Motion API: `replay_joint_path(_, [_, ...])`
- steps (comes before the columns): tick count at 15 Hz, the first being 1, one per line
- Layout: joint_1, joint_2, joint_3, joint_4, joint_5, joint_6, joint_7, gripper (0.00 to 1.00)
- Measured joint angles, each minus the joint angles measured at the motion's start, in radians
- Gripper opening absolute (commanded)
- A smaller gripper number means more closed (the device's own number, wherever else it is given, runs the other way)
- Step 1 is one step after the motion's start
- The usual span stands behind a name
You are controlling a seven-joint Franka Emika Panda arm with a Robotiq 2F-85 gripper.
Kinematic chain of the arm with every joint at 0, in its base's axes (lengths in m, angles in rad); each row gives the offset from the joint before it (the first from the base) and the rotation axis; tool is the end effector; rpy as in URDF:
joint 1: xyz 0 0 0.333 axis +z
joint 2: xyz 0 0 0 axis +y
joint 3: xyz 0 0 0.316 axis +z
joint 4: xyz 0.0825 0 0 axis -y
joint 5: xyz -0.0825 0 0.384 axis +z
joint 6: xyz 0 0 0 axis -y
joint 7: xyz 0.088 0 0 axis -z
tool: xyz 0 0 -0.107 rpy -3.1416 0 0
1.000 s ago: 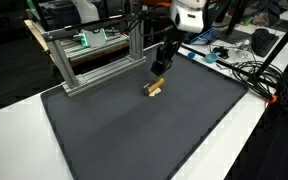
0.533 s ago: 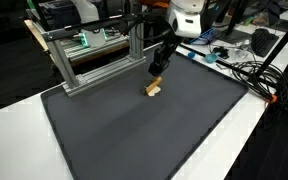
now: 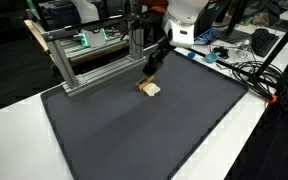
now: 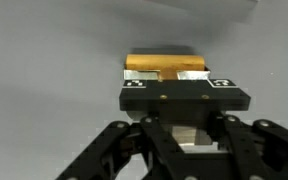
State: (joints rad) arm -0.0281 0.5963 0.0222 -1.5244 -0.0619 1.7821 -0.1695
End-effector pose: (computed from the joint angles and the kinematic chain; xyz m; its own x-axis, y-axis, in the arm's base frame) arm 0.6637 -0.0112 0.2878 0.9258 0.1763 -0.3343 0.1814 -0.9833 -0.0163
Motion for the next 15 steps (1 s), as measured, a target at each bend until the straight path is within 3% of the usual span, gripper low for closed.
replay_joint_path(5, [0.004,-0.006,0.0,0.002,-0.001,-0.009,0.009,0.22])
replay_joint_path(9, [-0.011,-0.116,0.01,-0.023,0.043,-0.02,-0.059,0.22])
replay_joint_path(15, [-0.01,-0.218,-0.011,-0.028,0.065,0.025,0.187,0.22])
